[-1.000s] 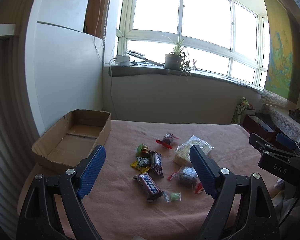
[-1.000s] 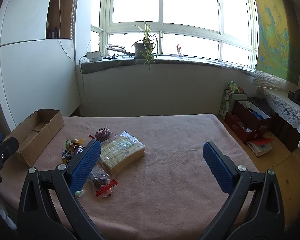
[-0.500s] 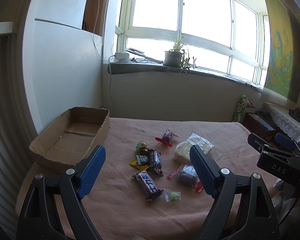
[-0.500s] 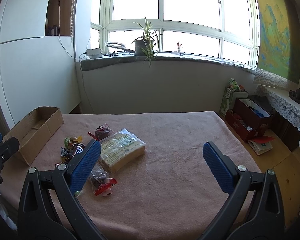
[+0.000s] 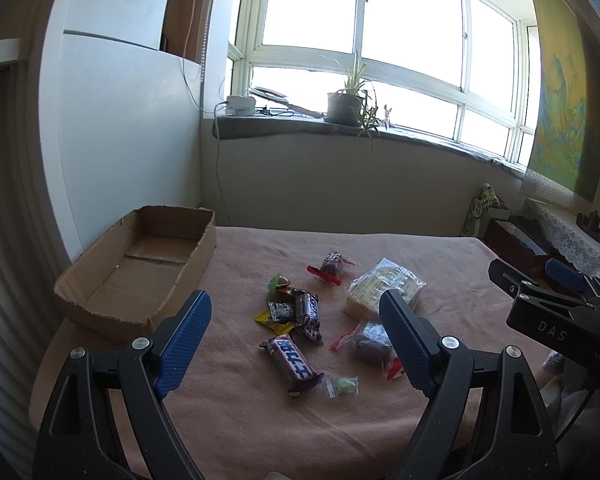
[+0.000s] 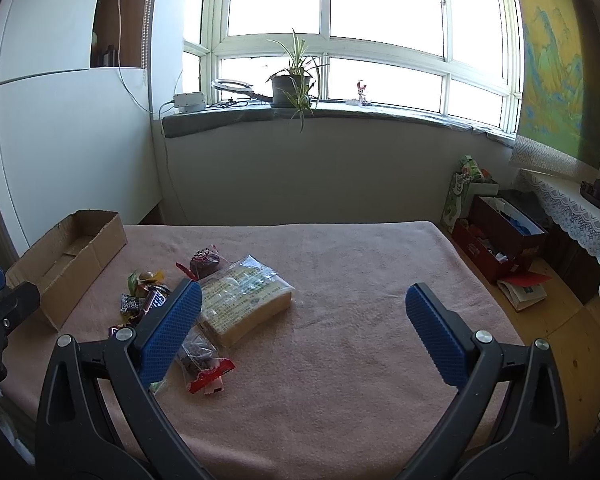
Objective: Organize snacks
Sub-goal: 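Move the right gripper to the wrapped bread loaf and close on it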
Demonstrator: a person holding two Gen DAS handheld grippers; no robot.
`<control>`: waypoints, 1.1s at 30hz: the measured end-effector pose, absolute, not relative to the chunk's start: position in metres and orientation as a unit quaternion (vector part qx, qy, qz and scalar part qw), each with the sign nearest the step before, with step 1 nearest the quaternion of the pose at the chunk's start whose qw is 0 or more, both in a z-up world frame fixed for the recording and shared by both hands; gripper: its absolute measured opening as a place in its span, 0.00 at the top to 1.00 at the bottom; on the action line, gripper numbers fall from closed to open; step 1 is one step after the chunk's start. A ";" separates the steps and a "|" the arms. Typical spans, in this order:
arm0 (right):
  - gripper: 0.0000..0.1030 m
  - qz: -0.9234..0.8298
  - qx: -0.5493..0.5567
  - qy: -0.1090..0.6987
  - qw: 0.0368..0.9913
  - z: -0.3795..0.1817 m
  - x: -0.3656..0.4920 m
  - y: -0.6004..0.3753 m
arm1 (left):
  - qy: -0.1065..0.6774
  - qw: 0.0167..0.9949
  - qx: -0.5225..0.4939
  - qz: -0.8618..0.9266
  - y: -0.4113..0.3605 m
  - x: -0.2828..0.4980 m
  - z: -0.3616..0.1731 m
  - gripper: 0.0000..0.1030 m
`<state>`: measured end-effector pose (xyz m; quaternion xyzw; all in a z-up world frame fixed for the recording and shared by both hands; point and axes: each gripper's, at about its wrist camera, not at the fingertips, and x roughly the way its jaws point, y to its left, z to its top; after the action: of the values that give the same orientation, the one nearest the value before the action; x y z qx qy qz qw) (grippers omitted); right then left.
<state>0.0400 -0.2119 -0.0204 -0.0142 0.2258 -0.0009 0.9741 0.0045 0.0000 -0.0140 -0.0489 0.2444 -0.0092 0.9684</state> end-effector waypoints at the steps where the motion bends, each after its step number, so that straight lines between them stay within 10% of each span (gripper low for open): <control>1: 0.00 0.001 -0.017 0.228 0.973 -0.021 0.042 -0.211 | 0.250 0.967 -0.052 -0.012 0.000 0.007 -0.016 0.16; 33: 0.00 0.266 0.061 0.428 0.861 -0.072 0.194 -0.236 | 0.388 0.896 -0.164 -0.142 -0.036 0.096 -0.067 0.29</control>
<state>0.1939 -0.2361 -0.0722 0.0609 0.4284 0.2659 0.8614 0.0959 -0.0363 -0.0675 -0.1635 0.3879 -0.1423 0.8958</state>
